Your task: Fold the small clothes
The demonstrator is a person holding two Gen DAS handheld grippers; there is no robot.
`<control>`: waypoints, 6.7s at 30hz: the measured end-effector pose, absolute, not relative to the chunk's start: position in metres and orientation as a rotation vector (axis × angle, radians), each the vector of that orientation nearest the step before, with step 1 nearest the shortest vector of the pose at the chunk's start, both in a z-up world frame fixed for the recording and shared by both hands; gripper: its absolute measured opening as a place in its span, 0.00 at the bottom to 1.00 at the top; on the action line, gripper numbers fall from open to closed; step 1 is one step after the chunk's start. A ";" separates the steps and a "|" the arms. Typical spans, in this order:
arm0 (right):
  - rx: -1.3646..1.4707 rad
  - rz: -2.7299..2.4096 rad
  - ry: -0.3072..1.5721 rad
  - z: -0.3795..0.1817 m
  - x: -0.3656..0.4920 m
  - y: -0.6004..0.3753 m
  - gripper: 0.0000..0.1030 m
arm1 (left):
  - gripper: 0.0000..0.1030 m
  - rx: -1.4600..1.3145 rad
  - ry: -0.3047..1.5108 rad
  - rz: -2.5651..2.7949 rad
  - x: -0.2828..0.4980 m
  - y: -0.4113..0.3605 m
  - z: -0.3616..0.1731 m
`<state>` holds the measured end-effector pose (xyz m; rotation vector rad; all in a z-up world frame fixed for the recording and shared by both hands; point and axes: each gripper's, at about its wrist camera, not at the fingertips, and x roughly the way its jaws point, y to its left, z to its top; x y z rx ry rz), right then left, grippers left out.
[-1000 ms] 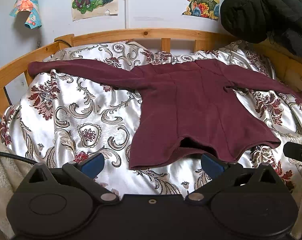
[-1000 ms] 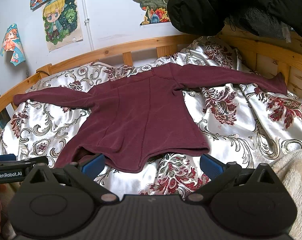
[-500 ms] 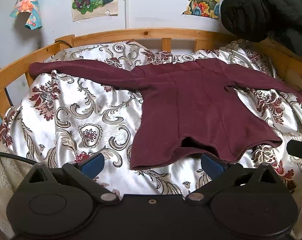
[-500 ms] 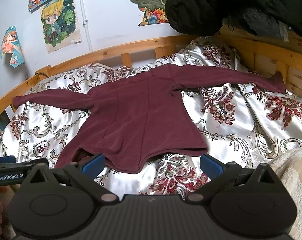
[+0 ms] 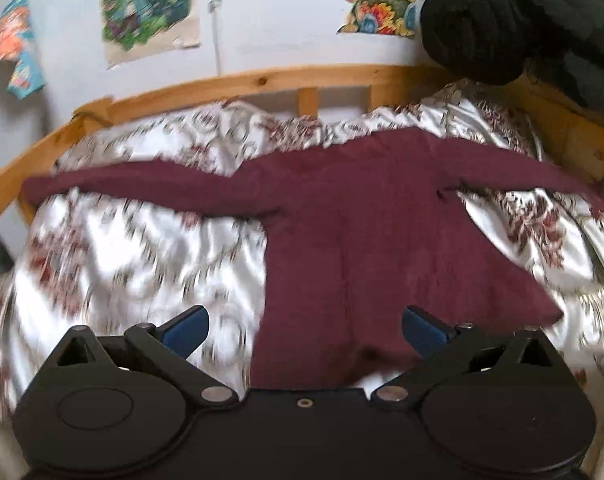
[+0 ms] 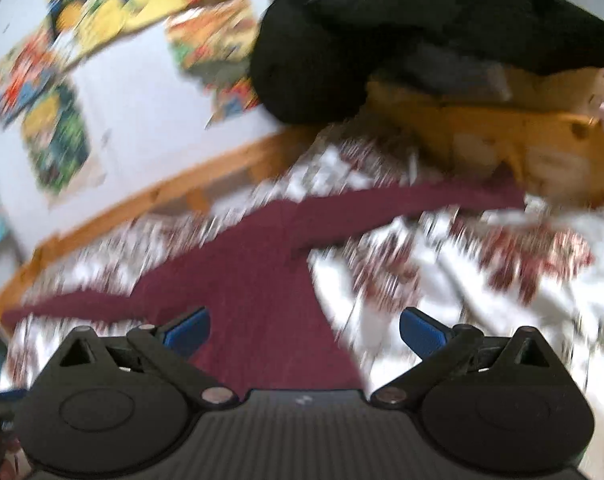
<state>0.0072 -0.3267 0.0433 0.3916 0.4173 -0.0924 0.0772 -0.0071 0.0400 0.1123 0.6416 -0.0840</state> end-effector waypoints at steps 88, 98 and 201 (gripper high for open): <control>0.164 0.002 0.567 -0.124 0.259 -0.320 0.44 | 0.99 0.130 0.804 -0.086 0.268 0.016 -0.101; 0.223 -0.017 0.546 -0.125 0.263 -0.329 0.19 | 0.99 0.002 0.673 0.151 0.262 0.055 -0.040; 0.155 0.202 0.515 -0.054 0.139 -0.235 0.02 | 0.89 -0.110 0.813 0.050 0.289 0.074 -0.066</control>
